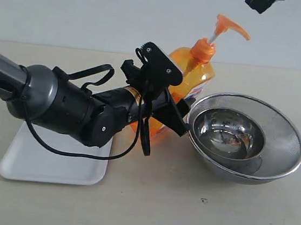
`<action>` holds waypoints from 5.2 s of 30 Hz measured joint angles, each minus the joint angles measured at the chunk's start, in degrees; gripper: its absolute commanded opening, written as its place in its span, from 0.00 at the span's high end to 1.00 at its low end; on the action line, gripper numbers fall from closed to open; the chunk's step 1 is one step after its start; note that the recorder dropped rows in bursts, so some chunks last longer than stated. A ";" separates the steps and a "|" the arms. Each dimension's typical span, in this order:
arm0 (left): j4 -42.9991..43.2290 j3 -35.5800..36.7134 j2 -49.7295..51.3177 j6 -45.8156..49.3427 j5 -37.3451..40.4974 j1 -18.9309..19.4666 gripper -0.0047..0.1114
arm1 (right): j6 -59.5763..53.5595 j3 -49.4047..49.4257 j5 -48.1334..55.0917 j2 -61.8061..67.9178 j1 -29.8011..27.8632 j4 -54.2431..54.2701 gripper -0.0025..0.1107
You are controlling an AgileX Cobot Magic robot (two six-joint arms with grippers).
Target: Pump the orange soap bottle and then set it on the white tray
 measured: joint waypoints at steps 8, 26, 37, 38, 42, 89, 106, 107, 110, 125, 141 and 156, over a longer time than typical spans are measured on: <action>0.00 0.00 0.00 0.00 0.00 0.00 0.92 | 0.10 -3.38 4.87 -0.55 0.00 4.23 0.98; 0.00 0.00 0.00 -0.82 0.00 0.00 0.92 | -4.27 -3.74 9.18 -3.89 0.00 13.64 0.98; 0.04 0.00 0.00 -0.82 0.00 0.00 0.92 | -4.44 -3.74 9.39 -1.56 0.00 13.96 0.98; 0.04 0.00 0.00 -0.82 0.00 0.00 0.92 | -4.44 -3.74 9.39 -1.30 0.00 14.12 0.98; 0.14 0.00 0.00 -0.82 0.00 0.00 0.92 | -4.44 -3.74 9.39 -1.06 0.00 14.55 0.98; 0.15 0.00 0.00 -1.24 0.00 0.00 0.92 | -3.61 -2.00 8.78 2.27 0.00 16.67 0.98; 0.15 0.00 0.00 -1.24 -0.10 0.00 0.92 | -2.52 2.85 5.42 0.81 -0.10 16.60 0.98; 0.15 0.00 0.00 -1.24 -0.10 0.00 0.92 | -2.52 2.85 5.42 0.81 -0.10 16.60 0.98; 0.15 0.00 0.00 -1.24 -0.10 0.00 0.92 | -2.52 2.85 5.42 0.81 -0.10 16.60 0.98; 0.27 0.00 0.00 -1.24 -0.10 0.00 0.92 | -2.52 2.90 5.42 0.81 -0.10 16.60 0.98; 0.27 0.00 0.00 -1.24 -0.10 0.00 0.92 | -2.52 5.45 4.13 0.23 -0.33 17.49 0.98; 0.27 0.00 0.00 -1.13 -0.10 0.00 0.92 | -3.07 5.84 3.89 0.20 -0.52 18.76 0.98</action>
